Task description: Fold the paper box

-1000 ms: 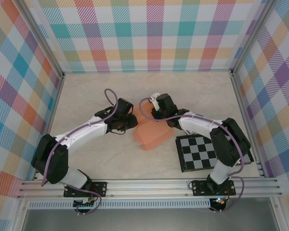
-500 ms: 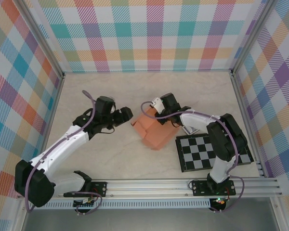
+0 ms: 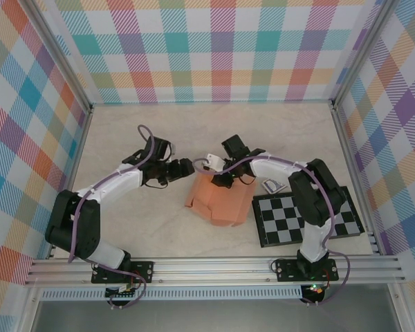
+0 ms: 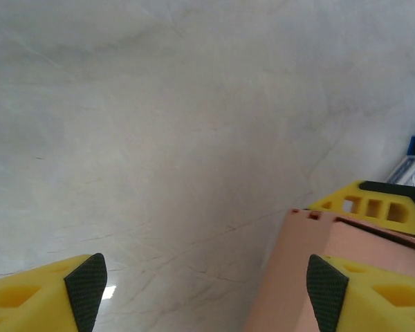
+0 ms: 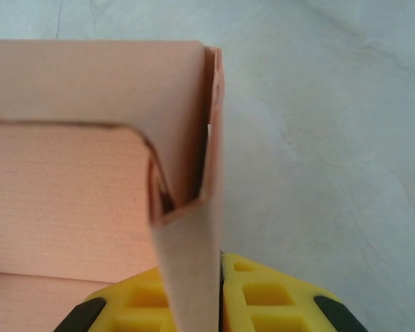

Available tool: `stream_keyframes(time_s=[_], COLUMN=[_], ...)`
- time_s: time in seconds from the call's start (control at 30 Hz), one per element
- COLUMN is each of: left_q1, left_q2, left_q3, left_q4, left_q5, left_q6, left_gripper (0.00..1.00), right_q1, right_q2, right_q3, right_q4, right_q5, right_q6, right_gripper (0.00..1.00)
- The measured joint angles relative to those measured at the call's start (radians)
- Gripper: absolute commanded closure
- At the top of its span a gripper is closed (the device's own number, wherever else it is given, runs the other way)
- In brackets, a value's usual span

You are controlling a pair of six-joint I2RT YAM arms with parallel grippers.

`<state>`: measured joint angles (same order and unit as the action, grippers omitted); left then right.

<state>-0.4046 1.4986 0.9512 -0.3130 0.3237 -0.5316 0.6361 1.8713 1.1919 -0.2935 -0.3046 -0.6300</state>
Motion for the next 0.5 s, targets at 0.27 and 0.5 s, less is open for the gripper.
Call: stream_keyframes(time_s=[0.27,0.5], left_q1=[-0.008,-0.013], left_q2=[0.029,0.078], left_q3=[-0.009,-0.033], left_q4=[0.071,0.084], left_q5=[0.045,0.04], left_q6=[-0.01,-0.026], left_gripper=[0.21,0.23], right_q1=[0.02,0.021], right_q2=[0.039,0.039], right_q3=[0.013,0.013], right_q4=[-0.003,0.041], right_q5=[0.008,0.023], right_q6=[-0.006,0.002], right_gripper=[0.79,0.68])
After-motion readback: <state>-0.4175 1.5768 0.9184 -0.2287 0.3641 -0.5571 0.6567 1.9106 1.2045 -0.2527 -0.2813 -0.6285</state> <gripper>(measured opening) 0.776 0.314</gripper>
